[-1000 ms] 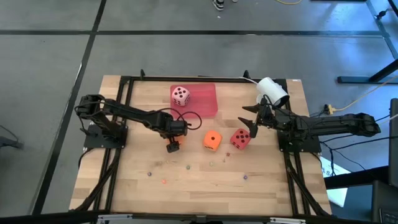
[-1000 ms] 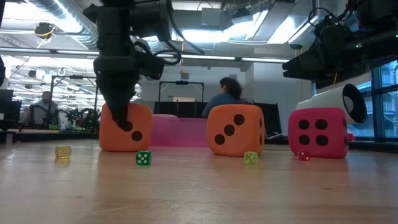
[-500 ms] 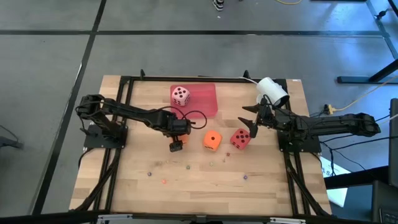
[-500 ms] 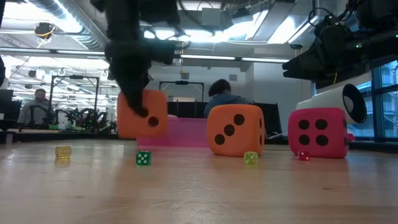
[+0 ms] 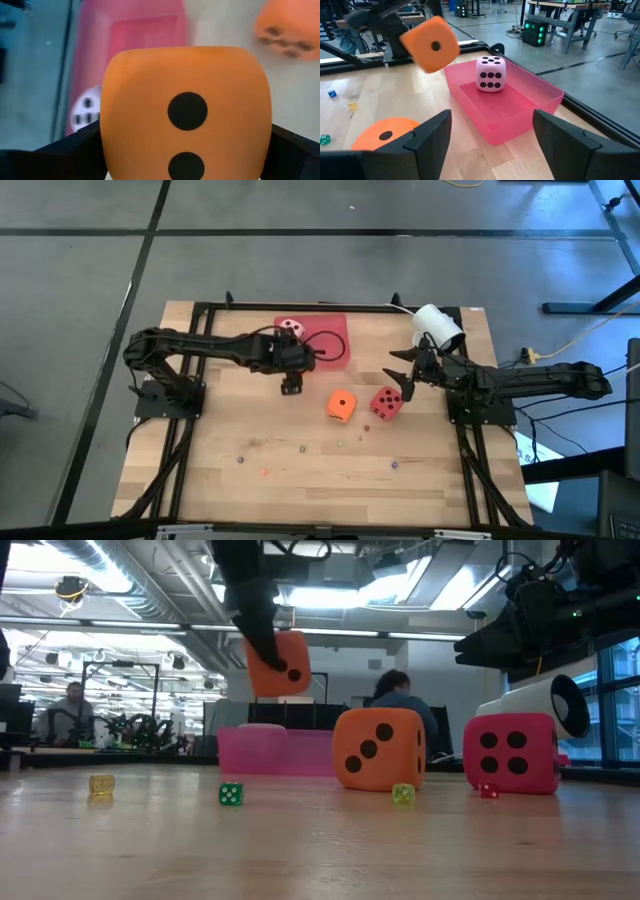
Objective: Pick & Place Dice
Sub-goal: Put the left large orange die into the red bin
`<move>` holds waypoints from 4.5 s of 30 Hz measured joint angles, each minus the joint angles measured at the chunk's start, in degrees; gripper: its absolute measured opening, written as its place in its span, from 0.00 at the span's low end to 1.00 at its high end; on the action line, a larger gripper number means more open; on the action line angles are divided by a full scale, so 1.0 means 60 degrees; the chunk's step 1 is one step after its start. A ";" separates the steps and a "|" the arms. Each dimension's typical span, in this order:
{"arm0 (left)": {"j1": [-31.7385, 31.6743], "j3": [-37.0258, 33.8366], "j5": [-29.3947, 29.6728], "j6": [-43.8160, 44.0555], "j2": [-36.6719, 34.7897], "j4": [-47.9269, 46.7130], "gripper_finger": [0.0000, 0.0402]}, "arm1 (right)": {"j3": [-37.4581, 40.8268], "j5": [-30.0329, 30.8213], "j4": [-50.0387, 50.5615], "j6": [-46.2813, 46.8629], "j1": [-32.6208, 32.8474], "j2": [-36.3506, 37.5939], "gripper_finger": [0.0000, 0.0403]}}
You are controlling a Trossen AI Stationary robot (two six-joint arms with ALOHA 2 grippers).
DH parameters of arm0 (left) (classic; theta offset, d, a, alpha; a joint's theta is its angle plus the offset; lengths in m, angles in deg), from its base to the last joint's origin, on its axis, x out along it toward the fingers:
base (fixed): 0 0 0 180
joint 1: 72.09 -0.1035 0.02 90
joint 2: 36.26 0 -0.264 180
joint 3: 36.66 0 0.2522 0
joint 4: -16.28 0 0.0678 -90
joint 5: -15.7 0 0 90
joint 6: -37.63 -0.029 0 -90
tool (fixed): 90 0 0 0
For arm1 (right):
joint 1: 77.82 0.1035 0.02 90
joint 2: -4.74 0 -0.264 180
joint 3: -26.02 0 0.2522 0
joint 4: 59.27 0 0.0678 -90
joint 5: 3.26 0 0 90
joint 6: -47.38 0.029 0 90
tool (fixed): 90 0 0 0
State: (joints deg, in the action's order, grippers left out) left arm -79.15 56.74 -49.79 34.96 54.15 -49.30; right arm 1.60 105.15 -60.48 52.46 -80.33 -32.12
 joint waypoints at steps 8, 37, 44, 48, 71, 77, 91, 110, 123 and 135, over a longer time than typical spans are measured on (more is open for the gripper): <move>-0.1405 -0.0020 -0.0340 -0.0983 0.0135 -0.0623 0.93 | 0.0000 0.0000 -0.0001 -0.0002 -0.0001 0.0000 0.69; -0.2128 -0.0029 -0.1283 -0.2341 0.1383 -0.1110 0.93 | 0.0000 -0.0004 0.0011 -0.0029 0.0000 -0.0004 0.69; -0.2235 -0.0018 -0.2580 -0.1970 0.1311 -0.1181 0.93 | 0.0000 -0.0004 0.0012 -0.0061 0.0000 -0.0004 0.69; -0.2478 -0.0018 -0.2744 -0.1725 0.1372 -0.1069 0.93 | 0.0000 -0.0004 0.0009 -0.0058 -0.0002 -0.0004 0.69; -0.3332 -0.0007 -0.3114 -0.2223 0.1867 -0.1065 0.93 | 0.0000 -0.0212 0.0020 -0.0024 0.0000 -0.0004 0.69; -0.3299 -0.0007 -0.2910 -0.2501 0.1912 -0.1152 0.93 | 0.0000 -0.0255 0.0020 -0.0029 0.0000 -0.0004 0.69; -0.3135 -0.0007 -0.1957 -0.2451 0.1912 -0.1118 0.97 | 0.0000 -0.0255 0.0020 -0.0062 -0.0003 -0.0004 0.69; -0.3131 -0.0004 -0.1979 -0.1926 0.1898 -0.1193 0.97 | 0.0000 -0.0244 0.0006 -0.0055 0.0000 -0.0004 0.69; -0.2811 -0.0004 -0.1482 -0.2097 0.1898 -0.1336 0.97 | 0.0004 -0.0110 -0.1555 -0.0628 -0.0011 -0.0469 0.54; -0.2697 -0.0004 -0.1388 -0.2500 0.1898 -0.1329 0.97 | -0.0891 0.0488 -0.4084 -0.0739 -0.0011 -0.3380 0.04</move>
State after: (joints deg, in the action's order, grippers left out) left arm -95.33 56.72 -58.12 19.96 65.53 -57.27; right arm -3.74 108.08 -84.99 48.03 -80.39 -52.40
